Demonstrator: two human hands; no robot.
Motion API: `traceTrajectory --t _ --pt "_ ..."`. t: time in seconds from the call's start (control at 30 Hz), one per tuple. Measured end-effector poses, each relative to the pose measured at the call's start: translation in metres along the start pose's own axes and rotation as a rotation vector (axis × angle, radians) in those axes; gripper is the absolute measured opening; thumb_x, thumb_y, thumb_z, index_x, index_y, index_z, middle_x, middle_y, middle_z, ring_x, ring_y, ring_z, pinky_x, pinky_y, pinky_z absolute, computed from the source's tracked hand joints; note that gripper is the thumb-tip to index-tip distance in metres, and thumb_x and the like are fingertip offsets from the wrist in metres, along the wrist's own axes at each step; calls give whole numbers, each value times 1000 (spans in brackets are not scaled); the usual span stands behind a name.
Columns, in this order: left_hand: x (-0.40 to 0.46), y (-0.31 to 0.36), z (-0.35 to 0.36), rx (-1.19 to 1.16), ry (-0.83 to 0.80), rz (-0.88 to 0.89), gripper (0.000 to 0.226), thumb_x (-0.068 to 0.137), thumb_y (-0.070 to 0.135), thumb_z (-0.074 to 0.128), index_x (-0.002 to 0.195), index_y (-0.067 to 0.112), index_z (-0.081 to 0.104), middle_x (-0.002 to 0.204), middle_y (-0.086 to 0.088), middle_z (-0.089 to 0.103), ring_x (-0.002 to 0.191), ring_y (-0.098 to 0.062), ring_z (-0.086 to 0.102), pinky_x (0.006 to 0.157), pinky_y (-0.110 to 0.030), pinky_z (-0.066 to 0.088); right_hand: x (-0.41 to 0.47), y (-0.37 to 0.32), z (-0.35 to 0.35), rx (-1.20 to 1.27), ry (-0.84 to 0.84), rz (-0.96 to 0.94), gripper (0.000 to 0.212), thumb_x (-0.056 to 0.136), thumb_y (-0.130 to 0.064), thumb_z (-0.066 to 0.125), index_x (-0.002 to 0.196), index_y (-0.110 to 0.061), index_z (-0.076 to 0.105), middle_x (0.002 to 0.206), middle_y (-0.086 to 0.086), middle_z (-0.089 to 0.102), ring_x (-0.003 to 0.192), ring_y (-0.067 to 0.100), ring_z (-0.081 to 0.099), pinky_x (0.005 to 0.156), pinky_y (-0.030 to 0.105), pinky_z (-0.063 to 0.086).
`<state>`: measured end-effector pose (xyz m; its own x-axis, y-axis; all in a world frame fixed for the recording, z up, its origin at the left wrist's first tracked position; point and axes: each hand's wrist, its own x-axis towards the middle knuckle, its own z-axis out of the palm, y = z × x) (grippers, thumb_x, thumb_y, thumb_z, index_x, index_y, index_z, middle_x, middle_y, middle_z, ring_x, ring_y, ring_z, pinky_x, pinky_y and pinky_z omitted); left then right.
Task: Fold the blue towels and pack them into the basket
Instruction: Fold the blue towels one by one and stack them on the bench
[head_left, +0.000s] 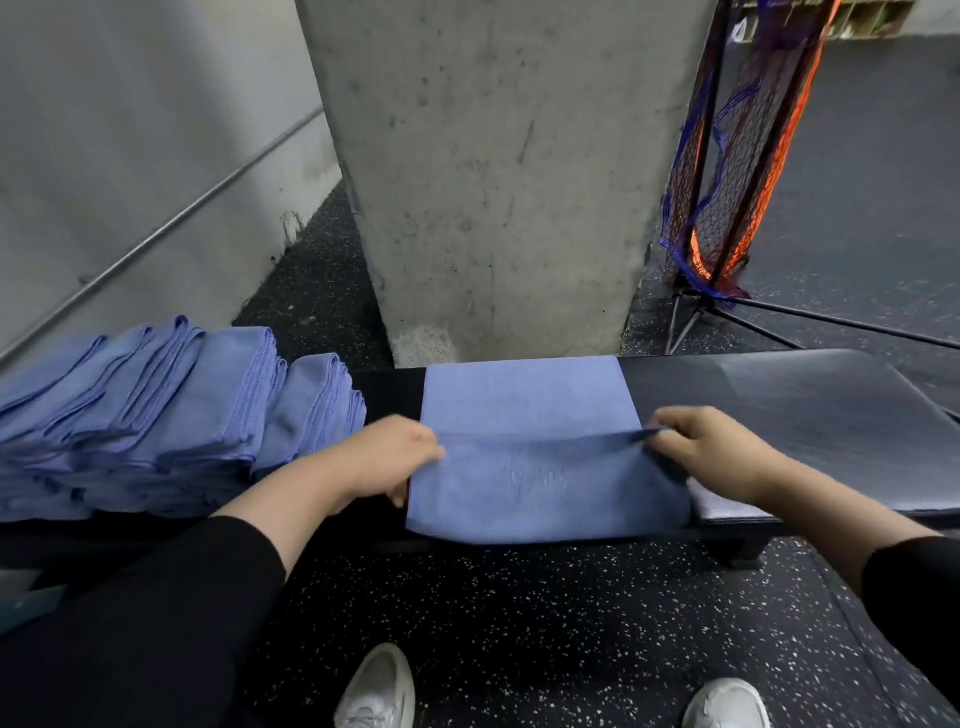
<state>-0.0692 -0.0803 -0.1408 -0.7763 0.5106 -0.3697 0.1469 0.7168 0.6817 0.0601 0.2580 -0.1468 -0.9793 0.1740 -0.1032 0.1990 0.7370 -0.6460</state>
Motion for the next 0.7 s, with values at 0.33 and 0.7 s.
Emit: traceTrajectory --t 0.33,0.7 --pt "63 9 9 190 393 -15 35 103 25 48 71 12 41 68 -5 46 64 -22 40 56 -35 26 60 -7 27 -63 165 105 21 99 -18 51 83 -9 60 77 8 66 78 30 59 63 32 40" --pt "55 4 11 489 210 -3 38 105 26 42 69 15 39 72 -1 47 71 -22 47 57 -33 28 53 -20 27 -349 8 85 27 101 -25 43 83 -9 54 85 12 65 83 35 56 68 37 41"
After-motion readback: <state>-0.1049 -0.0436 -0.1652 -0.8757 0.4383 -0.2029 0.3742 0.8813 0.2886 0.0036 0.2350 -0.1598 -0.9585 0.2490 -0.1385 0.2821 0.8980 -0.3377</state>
